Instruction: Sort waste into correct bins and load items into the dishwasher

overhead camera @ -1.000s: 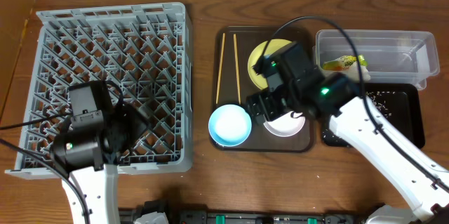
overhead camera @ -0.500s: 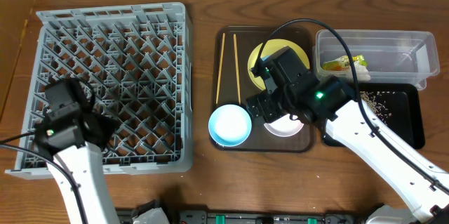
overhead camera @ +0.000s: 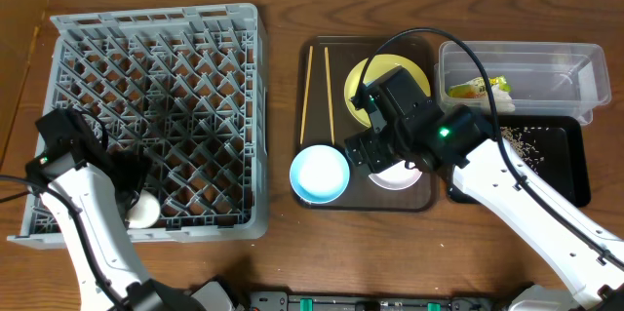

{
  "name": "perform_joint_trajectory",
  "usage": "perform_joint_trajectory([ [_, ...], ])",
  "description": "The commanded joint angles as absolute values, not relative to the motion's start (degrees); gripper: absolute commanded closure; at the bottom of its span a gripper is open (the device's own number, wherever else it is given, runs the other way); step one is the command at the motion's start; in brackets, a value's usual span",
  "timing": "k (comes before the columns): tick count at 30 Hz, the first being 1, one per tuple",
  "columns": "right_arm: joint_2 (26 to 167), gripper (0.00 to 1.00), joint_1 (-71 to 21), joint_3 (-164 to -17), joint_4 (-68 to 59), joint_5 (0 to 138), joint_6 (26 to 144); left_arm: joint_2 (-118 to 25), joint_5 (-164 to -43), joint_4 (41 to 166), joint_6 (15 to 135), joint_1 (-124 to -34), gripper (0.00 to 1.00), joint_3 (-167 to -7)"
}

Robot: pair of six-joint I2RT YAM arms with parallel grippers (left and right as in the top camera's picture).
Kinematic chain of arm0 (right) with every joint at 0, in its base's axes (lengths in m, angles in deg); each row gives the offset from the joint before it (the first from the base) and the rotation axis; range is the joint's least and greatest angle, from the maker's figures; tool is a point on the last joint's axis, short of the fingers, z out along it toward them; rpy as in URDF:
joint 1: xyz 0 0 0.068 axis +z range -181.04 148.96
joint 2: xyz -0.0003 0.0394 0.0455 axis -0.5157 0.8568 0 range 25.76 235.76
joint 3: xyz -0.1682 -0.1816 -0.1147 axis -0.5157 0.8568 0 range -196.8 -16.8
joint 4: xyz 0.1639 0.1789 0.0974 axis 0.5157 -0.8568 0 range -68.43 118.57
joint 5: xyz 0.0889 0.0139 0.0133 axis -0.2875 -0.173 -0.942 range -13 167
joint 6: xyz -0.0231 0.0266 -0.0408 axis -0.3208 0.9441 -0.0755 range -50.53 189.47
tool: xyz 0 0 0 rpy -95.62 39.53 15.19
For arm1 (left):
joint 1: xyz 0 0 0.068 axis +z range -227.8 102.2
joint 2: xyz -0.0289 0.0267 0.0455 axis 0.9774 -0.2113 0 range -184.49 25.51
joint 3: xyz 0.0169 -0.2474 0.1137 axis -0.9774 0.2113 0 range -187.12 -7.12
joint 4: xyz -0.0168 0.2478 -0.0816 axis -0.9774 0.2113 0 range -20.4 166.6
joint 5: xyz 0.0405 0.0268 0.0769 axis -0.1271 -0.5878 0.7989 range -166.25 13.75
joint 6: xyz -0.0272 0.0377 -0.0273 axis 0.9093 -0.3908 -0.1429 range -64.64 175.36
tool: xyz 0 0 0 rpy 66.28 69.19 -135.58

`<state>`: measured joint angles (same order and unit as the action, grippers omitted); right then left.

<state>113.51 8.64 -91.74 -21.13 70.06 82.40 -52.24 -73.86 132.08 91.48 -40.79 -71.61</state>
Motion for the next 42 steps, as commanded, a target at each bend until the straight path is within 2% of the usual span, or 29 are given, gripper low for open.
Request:
perform_joint_trajectory([
  [1, 113.42, 0.15, 8.88, -92.11, -21.26, 70.56, 81.61, -52.59, -79.06, 131.93, 89.88, -39.74, 0.11, -71.85],
  [8, 113.42, 0.15, 8.88, -92.11, -21.37, 70.58, 81.59, -50.89, -86.06, 131.80, 87.61, -38.16, 0.09, -71.87],
  [15, 113.42, 0.15, 8.88, -92.11, -17.24, 70.78, 81.64, -44.83, -93.79, 132.78, 78.47, -40.07, 0.12, -72.26],
  [19, 113.66, 0.28, 8.44, -92.13, -12.10, 70.76, 84.26, -38.39, -98.19, 133.02, 71.85, -45.51, 0.12, -72.31],
  [25, 117.05, 0.28, 5.19, -93.31, -10.42, 70.76, 85.70, -29.32, -97.86, 133.35, 63.70, -58.27, 0.11, -72.31],
  [31, 119.34, 0.16, 0.42, -93.55, -10.31, 70.54, 90.95, -23.89, -95.91, 133.87, 60.40, -66.21, 0.07, -72.26],
  [33, 119.17, 0.14, -0.58, -93.55, -10.18, 69.18, 90.90, -23.28, -95.94, 134.27, 60.33, -67.52, 0.07, -72.18],
  [34, 119.10, 0.14, -0.93, -93.55, -10.20, 68.53, 90.90, -23.28, -95.91, 134.24, 60.33, -67.87, 0.01, -72.18],
  [40, 118.99, 0.13, -1.63, -93.55, -11.33, 63.81, 90.82, -23.87, -95.91, 134.22, 60.31, -67.98, 0.02, -72.18],
  [42, 118.99, 0.01, -1.57, -93.55, -11.55, 61.34, 90.86, -24.00, -95.91, 134.22, 60.31, -67.98, 0.02, -72.18],
])
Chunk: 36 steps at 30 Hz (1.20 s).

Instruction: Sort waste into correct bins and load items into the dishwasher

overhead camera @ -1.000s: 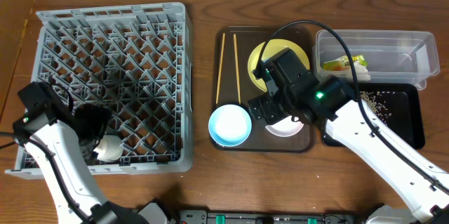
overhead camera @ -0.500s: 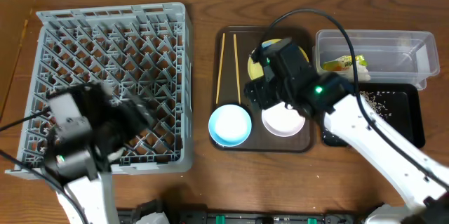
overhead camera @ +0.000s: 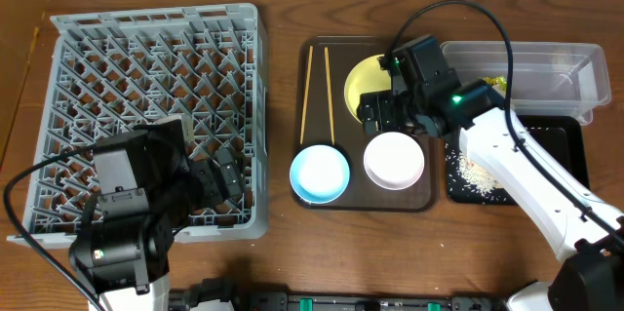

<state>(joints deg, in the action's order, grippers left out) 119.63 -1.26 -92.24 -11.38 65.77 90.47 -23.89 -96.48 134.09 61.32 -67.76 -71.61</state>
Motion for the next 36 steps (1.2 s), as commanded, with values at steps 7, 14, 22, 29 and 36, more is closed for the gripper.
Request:
perform_joint_trajectory([
  [7, 118.99, 0.01, -0.56, -93.55, -11.51, 50.54, 90.88, -24.07, -95.91, 134.22, 60.31, -67.98, 0.02, -72.18],
  [14, 118.88, 0.01, -1.52, -93.60, -16.27, 55.59, 82.88, -24.11, -95.94, 134.22, 60.31, -67.98, 0.02, -72.18],
  [22, 105.64, 0.01, -12.02, -93.62, -20.95, 54.36, 70.29, -24.20, -95.91, 134.24, 60.33, -67.98, 0.02, -72.18],
  [29, 88.24, 0.01, -17.20, -93.12, -19.95, 64.68, 56.72, -24.20, -95.91, 134.24, 60.33, -67.98, 0.02, -72.18],
  [36, 73.70, 0.01, -19.86, -86.08, -15.05, 70.56, 50.01, -24.20, -95.91, 134.24, 60.31, -67.98, 0.02, -72.18],
])
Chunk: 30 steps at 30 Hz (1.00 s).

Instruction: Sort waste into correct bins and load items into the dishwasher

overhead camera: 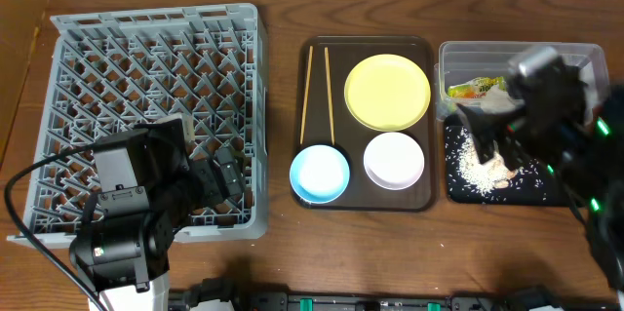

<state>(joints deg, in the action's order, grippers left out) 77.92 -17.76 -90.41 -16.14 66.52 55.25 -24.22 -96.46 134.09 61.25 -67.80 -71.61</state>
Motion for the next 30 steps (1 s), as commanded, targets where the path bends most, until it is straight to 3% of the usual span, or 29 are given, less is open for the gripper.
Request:
perform_joint_trajectory([
  [1, 71.45, 0.01, -21.00, -83.96, -13.65, 70.49, 50.16, -24.20, -95.91, 134.24, 60.33, -67.98, 0.02, -72.18],
  [18, 36.44, 0.01, -29.55, -35.57, 18.17, 69.86, 50.16, -24.20, -95.91, 134.24, 60.31, -67.98, 0.02, -72.18],
  [30, 26.08, 0.01, -29.63, -17.32, 28.45, 69.90, 56.65, -24.20, -95.91, 134.24, 60.31, -67.98, 0.02, -72.18],
])
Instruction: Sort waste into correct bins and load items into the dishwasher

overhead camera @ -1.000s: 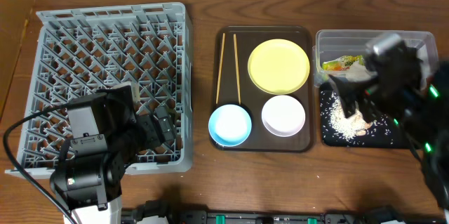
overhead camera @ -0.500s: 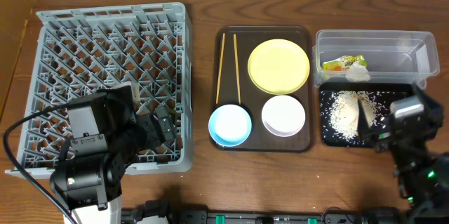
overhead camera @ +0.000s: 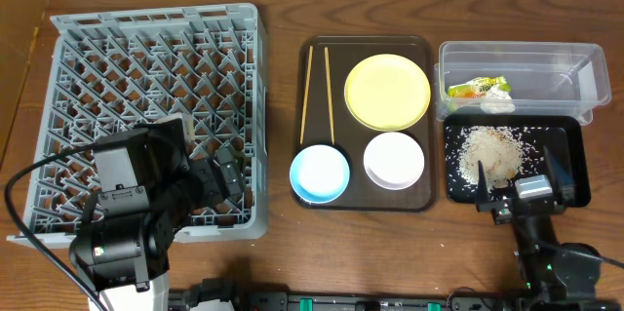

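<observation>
The grey dish rack fills the left of the table. A dark tray holds two chopsticks, a yellow plate, a white bowl and a blue bowl. The black bin contains a heap of rice. Behind it, the clear bin holds a yellow-green wrapper. My left gripper hangs over the rack's front part, fingers apart and empty. My right gripper sits at the black bin's front edge, open and empty.
My left arm's body covers the rack's front-left corner and hides whatever lies there. The right arm's base is at the table's front right. A wooden wall edge runs along the far left.
My right arm was raised over the bins, large in the view. It now sits low at the front edge of the black bin with the gripper open. The left arm has not moved.
At first my right gripper was at the white bowl on the tray, and my left was low at the rack's front-left beside a white round item. Then rice lay in the black bin and my left arm had drawn back. The right arm rose over the bins, then withdrew.
</observation>
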{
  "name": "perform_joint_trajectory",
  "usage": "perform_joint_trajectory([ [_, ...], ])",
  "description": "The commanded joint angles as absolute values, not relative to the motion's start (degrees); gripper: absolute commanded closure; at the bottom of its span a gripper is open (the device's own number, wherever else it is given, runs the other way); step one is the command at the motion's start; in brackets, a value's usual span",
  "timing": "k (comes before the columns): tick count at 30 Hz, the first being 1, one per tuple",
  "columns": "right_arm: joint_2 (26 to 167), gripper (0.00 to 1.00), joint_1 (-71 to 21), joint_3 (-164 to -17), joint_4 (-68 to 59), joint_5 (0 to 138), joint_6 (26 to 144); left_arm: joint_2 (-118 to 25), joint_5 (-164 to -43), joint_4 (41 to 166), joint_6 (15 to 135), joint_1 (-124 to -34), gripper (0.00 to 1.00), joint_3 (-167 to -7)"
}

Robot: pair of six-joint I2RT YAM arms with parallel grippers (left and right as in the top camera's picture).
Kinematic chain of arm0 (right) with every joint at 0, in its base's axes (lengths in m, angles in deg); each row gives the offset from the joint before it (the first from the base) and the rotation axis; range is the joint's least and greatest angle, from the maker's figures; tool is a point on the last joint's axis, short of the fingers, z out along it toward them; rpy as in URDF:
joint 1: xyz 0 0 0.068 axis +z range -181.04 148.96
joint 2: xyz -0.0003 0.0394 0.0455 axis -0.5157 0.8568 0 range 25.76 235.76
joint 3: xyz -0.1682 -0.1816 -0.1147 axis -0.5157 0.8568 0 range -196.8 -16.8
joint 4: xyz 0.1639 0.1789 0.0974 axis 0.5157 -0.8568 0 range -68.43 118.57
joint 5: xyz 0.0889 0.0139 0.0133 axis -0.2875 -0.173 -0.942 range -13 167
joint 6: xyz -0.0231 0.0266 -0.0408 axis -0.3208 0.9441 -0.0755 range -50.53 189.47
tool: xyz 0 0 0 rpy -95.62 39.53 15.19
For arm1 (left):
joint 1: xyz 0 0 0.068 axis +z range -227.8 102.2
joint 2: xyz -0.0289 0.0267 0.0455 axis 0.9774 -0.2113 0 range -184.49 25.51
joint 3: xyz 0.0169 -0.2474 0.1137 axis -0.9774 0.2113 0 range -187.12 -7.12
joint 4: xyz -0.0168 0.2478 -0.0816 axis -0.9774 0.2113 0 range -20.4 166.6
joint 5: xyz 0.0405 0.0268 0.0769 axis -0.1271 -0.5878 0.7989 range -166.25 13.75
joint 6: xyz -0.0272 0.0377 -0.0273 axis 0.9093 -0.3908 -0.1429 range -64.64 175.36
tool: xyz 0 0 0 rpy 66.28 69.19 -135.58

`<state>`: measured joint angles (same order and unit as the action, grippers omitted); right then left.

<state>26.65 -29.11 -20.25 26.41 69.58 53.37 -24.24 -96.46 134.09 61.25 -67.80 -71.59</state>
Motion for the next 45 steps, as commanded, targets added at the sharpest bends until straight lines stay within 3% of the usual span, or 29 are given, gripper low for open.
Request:
perform_joint_trajectory([
  [1, 26.06, 0.01, -29.63, -17.08, 27.90, 69.97, 56.59, -24.20, -95.91, 134.24, 60.31, -67.98, 0.02, -72.18],
  [30, 26.17, 0.01, -29.59, -17.12, 24.93, 69.93, 56.61, -24.20, -95.94, 134.22, 60.35, -67.98, 0.02, -72.18],
  [33, 26.17, 0.01, -29.59, -17.12, 24.93, 69.93, 56.61, -24.20, -100.66, 134.00, 63.35, -67.98, 0.02, -72.18],
  [41, 26.17, 0.01, -29.59, -17.12, 24.93, 69.93, 56.61, -25.29, -110.36, 121.74, 67.17, -68.37, 0.02, -71.98],
  [45, 26.17, 0.01, -29.59, -17.12, 24.93, 69.93, 56.61, -33.99, -104.81, 119.80, 68.77, -75.36, 0.06, -75.91],
])
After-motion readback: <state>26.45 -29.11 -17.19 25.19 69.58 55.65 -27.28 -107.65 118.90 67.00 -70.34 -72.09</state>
